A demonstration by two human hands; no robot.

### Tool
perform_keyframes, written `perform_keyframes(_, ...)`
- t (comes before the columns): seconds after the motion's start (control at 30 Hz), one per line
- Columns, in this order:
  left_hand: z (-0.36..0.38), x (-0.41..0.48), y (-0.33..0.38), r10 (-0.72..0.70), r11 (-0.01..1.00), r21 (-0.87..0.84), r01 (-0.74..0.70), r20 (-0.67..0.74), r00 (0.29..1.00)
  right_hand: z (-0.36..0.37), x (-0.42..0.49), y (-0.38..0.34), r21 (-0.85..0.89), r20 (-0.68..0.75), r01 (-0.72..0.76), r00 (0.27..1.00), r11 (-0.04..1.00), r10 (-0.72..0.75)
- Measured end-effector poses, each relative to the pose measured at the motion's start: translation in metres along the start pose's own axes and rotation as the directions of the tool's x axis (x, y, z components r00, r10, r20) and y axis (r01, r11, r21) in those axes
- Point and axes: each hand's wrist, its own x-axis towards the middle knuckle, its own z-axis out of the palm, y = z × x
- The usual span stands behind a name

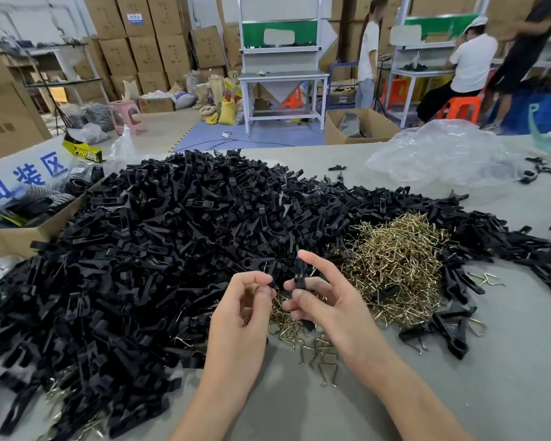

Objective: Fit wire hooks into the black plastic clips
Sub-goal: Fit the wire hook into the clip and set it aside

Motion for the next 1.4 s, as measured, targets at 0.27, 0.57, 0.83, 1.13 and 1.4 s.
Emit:
perform_keyframes(0.27, 0.0, 0.0, 0.005, 0.001, 1.0, -0.016, -0.001, 0.025, 1.0, 0.0, 0.0, 0.002, 0.113, 0.043, 0.017, 0.999, 0.993, -0.022)
perform_keyframes(0.57, -0.003, 0.002, 0.002, -0.008, 0.996, -0.087, 0.007, -0.021, 1.0, -0.007, 0.006, 0.008, 0.155, -0.02, 0.035, 0.999, 0.987, -0.032)
perform_keyframes(0.83, -0.003, 0.003, -0.003, -0.079, 0.991, -0.102, 0.09, 0.107, 0.991, -0.008, 0.008, 0.013, 0.135, 0.026, -0.061, 0.998, 0.989, 0.058)
perform_keyframes(1.13, -0.002, 0.004, -0.001, -0.127, 0.96, -0.238, 0.151, 0.113, 0.985, -0.009, 0.007, 0.012, 0.032, 0.002, 0.032, 0.999, 0.999, -0.032)
perform_keyframes(1.4, -0.002, 0.004, -0.002, -0.15, 0.977, -0.127, 0.174, 0.179, 0.972, -0.007, 0.001, 0.011, -0.181, 0.09, -0.013, 0.996, 0.983, 0.03)
